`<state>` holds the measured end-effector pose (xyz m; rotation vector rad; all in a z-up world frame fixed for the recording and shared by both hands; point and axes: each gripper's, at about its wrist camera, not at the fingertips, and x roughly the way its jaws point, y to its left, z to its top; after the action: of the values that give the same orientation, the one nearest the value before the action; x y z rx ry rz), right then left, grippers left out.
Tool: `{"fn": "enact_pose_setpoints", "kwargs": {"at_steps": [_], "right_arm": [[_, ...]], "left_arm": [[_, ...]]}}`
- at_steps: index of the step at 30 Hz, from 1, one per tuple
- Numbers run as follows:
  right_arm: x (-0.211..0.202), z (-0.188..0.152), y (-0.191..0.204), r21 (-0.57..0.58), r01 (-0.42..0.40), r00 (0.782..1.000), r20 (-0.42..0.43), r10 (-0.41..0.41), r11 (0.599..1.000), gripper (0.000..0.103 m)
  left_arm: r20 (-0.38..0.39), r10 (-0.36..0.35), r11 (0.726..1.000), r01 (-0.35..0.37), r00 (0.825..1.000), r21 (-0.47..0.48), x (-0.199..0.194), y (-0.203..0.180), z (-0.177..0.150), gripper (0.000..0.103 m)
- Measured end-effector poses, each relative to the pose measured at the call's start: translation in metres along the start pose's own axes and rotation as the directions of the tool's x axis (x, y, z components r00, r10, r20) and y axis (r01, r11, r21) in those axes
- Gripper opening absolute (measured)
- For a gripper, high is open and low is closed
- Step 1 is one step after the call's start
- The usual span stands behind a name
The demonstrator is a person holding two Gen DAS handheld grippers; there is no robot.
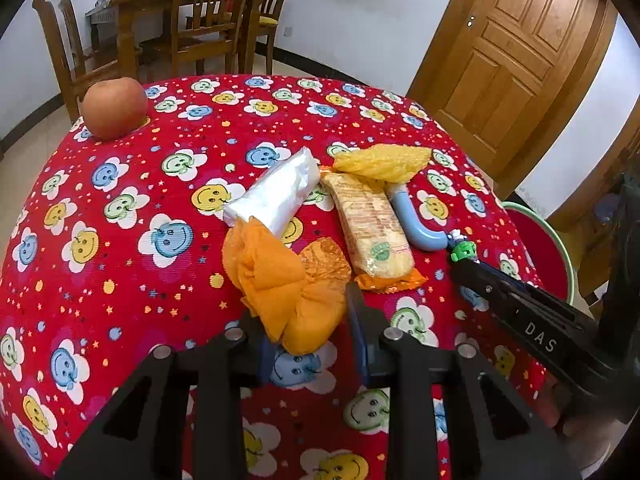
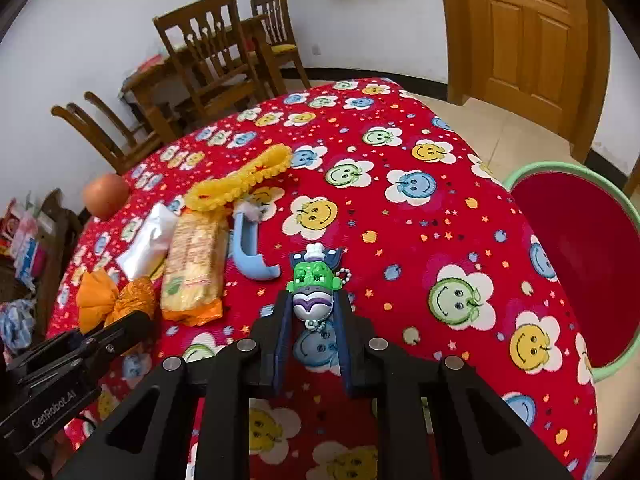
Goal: Collect trash
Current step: 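Lift the orange cloth and green toy and carry them toward the bucket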
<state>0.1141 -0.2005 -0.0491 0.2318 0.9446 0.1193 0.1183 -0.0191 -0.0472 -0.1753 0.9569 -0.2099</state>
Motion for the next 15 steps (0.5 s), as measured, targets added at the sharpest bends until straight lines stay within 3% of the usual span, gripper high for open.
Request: {"fn": "enact_pose_setpoints", "kwargs": {"at_steps": [15], "right_arm": [[-0.071,-0.009,-0.024,0.065,-0.075,0.988,0.139,0.066,0.995,0.02]], "left_arm": [[0.058,-0.07,0.997,0.067,0.996,0.042,-0.037,-0.03,0.001,0.031]]}}
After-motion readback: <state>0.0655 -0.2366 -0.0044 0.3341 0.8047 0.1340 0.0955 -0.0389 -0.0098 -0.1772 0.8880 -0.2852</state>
